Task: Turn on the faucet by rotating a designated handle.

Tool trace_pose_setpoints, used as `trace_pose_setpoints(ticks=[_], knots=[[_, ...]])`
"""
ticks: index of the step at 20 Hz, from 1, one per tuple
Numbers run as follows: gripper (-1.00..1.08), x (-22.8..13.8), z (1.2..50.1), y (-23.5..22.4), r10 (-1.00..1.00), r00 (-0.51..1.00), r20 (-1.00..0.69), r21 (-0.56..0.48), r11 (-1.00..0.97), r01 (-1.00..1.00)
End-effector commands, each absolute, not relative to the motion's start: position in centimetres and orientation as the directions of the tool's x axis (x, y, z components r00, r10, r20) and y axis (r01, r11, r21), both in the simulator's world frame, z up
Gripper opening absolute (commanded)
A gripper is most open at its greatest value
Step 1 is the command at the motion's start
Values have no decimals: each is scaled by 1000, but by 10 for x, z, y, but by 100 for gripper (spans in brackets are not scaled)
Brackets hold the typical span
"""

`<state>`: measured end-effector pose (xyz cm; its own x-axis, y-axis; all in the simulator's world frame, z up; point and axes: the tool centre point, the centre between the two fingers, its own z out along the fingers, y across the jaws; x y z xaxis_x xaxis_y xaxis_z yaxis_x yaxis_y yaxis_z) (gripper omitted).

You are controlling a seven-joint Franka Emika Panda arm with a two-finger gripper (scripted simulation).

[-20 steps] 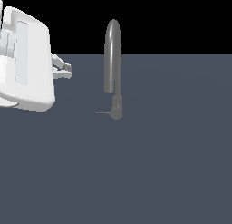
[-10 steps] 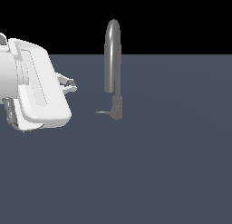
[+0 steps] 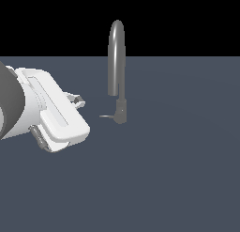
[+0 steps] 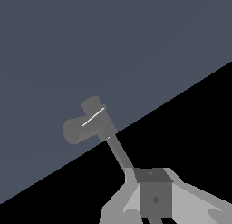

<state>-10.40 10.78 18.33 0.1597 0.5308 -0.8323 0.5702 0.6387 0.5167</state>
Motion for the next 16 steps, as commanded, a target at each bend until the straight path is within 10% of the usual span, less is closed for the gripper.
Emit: trace_pose_setpoints(ticks=[1, 16], knots=[[-100, -102, 174, 106, 504, 139, -852, 491, 680, 544], [-100, -87, 124, 86, 313, 48, -949, 308, 875, 374]])
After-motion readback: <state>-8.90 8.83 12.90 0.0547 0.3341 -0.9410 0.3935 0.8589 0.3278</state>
